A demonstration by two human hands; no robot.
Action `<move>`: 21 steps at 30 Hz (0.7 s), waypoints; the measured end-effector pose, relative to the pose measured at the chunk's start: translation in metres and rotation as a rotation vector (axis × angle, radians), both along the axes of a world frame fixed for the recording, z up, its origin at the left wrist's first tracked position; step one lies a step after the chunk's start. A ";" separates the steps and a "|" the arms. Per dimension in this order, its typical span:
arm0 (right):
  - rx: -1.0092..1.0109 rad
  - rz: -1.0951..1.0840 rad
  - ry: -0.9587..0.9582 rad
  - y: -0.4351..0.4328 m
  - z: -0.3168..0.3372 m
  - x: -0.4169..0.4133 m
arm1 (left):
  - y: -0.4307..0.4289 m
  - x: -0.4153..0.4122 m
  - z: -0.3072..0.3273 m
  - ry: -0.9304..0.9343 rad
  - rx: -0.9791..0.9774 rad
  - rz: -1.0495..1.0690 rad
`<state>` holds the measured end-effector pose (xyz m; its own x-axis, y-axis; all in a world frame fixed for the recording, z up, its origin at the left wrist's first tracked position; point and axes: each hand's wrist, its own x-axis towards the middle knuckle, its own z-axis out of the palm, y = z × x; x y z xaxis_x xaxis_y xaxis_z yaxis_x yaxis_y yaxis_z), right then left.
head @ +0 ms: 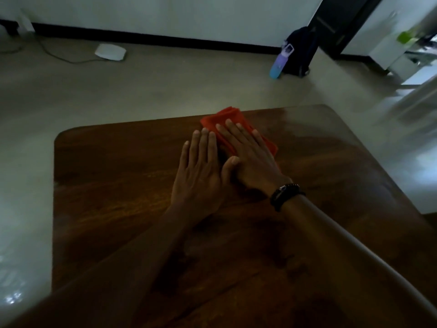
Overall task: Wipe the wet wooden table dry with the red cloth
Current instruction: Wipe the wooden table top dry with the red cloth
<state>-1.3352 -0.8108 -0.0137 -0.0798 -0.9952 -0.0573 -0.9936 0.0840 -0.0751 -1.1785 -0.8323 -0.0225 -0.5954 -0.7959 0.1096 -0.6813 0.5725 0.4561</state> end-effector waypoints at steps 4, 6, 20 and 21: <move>-0.073 -0.305 -0.087 -0.021 0.006 -0.062 | -0.004 0.001 -0.003 -0.028 -0.068 -0.053; -0.060 -0.520 -0.106 -0.026 0.008 -0.105 | -0.004 -0.001 -0.003 -0.056 -0.067 -0.083; -0.049 -0.576 -0.095 -0.022 0.001 -0.139 | -0.019 -0.090 0.003 0.081 -0.075 -0.078; -0.050 -0.540 -0.089 -0.022 0.002 -0.137 | -0.020 -0.089 0.002 0.093 -0.094 -0.076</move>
<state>-1.4723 -0.8323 -0.0116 -0.5771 -0.8157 -0.0405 -0.7998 0.5745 -0.1740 -1.2678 -0.8526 -0.0203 -0.6375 -0.7322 0.2396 -0.5913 0.6644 0.4571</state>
